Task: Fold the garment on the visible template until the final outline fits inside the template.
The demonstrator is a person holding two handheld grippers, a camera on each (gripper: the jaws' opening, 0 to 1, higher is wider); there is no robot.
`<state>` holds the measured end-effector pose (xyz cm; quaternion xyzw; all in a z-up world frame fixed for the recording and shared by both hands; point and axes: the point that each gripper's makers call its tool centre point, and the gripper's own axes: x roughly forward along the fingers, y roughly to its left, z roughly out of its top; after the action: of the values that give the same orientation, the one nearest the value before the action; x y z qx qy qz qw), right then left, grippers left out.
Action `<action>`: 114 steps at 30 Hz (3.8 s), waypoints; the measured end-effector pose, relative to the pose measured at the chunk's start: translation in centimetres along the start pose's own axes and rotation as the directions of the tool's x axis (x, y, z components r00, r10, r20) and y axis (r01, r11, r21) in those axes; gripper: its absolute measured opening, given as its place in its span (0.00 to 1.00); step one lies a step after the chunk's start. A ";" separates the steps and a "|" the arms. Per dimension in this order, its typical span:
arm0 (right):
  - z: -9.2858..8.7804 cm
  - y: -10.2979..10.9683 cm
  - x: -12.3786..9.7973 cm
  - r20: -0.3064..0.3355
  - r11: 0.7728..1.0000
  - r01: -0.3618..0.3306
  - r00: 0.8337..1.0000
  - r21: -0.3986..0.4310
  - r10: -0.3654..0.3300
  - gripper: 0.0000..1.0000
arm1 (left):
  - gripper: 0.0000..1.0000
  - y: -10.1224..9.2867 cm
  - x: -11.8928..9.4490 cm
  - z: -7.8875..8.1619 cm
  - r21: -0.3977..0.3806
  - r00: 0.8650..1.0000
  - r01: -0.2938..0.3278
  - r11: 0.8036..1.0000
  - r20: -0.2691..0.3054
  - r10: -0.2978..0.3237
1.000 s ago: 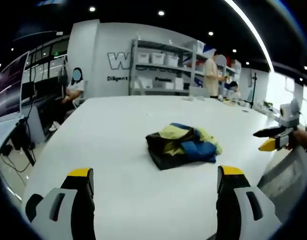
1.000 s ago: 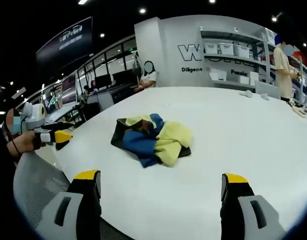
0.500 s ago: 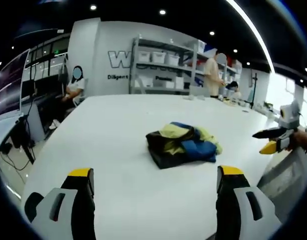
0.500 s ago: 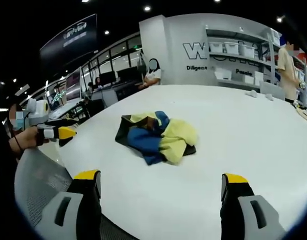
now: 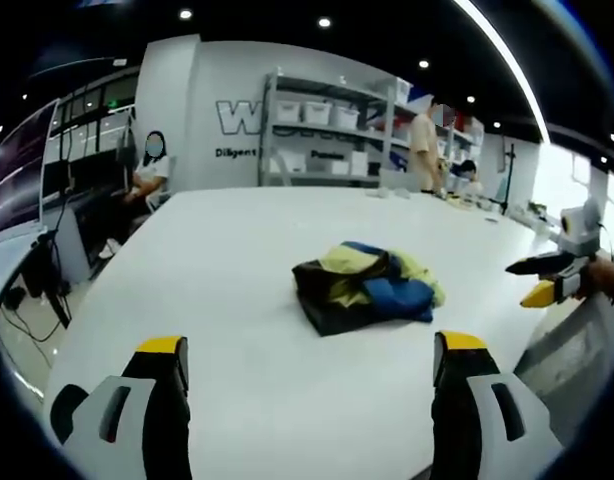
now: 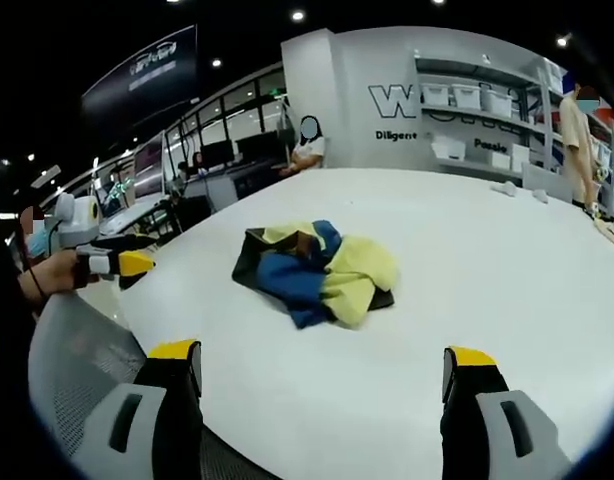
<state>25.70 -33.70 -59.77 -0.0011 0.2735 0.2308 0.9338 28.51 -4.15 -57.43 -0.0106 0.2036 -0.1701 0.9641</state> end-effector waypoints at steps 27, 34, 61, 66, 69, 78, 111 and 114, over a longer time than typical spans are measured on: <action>0.4 0.1 -0.2 0.012 1.000 0.011 1.000 -0.003 -0.011 0.99 | 0.95 0.3 -0.1 0.2 -0.013 1.000 -0.005 1.000 0.008 0.005; 1.1 0.1 -0.3 0.024 1.000 0.007 1.000 0.002 -0.007 0.99 | 0.95 0.5 -0.1 0.2 -0.019 1.000 -0.011 1.000 0.010 0.011; 6.1 2.3 3.5 0.071 0.992 -0.106 0.991 -0.072 0.111 0.99 | 0.91 1.0 1.9 2.1 0.034 1.000 0.007 0.999 0.000 -0.007; 7.3 1.9 4.3 0.092 0.989 -0.114 0.988 -0.099 0.123 0.95 | 0.90 1.0 2.8 2.6 0.049 1.000 0.016 0.999 -0.007 -0.015; 8.1 1.5 5.0 0.105 0.984 -0.111 0.987 -0.136 0.126 0.90 | 0.89 1.0 3.7 2.9 0.060 0.999 0.026 0.998 -0.023 -0.024; 9.3 1.1 7.4 0.110 0.975 -0.135 0.982 -0.175 0.155 0.79 | 0.83 1.1 6.1 3.7 0.022 0.999 0.046 0.999 -0.030 -0.045; 7.0 0.9 17.0 -0.014 0.885 -0.182 0.981 -0.428 0.195 0.21 | 0.41 0.5 15.3 -1.2 -0.007 0.971 0.155 0.988 -0.182 -0.154; 6.6 0.7 17.6 -0.034 0.868 -0.179 0.982 -0.464 0.184 0.11 | 0.36 0.4 15.5 -1.6 -0.027 0.967 0.157 0.987 -0.197 -0.160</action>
<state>41.89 -24.65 -63.06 -0.1975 0.2038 0.3761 0.8821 41.28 -8.87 -64.95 -0.0151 0.2982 -0.2457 0.9222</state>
